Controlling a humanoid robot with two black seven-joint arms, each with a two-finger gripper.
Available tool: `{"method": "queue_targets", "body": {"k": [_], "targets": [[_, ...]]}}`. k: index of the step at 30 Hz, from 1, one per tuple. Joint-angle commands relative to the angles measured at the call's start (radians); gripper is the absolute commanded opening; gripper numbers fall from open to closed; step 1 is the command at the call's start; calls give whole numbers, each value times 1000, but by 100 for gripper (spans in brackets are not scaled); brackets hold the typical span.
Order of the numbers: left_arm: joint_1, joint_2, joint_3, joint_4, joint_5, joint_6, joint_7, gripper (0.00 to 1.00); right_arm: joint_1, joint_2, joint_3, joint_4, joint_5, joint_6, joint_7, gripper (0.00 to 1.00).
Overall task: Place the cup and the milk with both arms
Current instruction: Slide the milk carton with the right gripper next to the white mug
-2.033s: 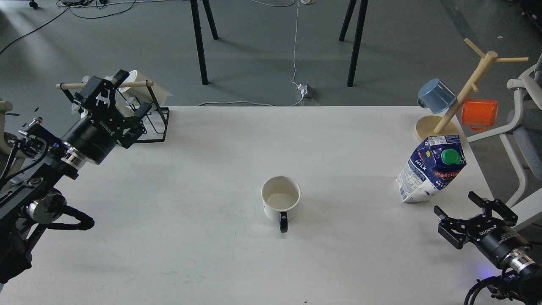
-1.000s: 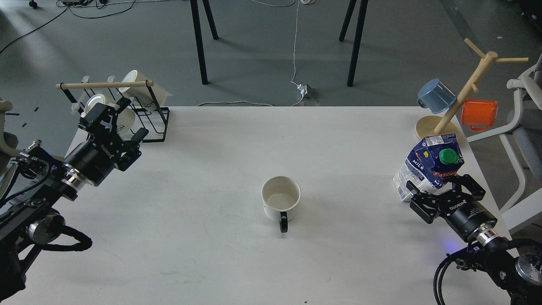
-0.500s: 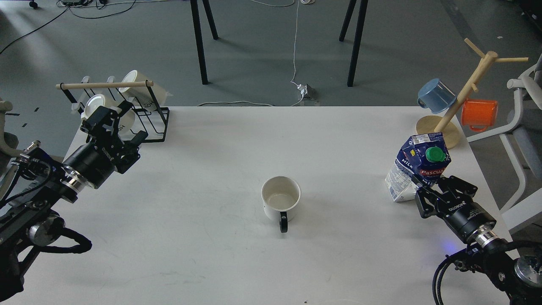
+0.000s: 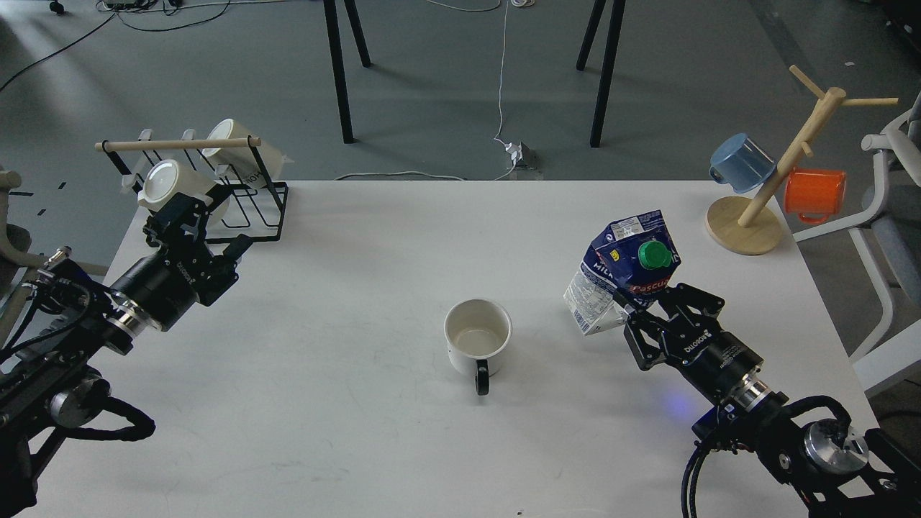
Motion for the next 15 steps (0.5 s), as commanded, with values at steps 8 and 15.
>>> {"method": "queue_targets", "body": {"k": [8, 15], "targets": [[18, 2, 0, 0, 1, 6, 0, 99, -19, 94, -48, -5, -93, 0, 0, 38], [17, 2, 0, 0, 1, 6, 0, 99, -23, 115, -49, -11, -129, 0, 0, 38]]}}
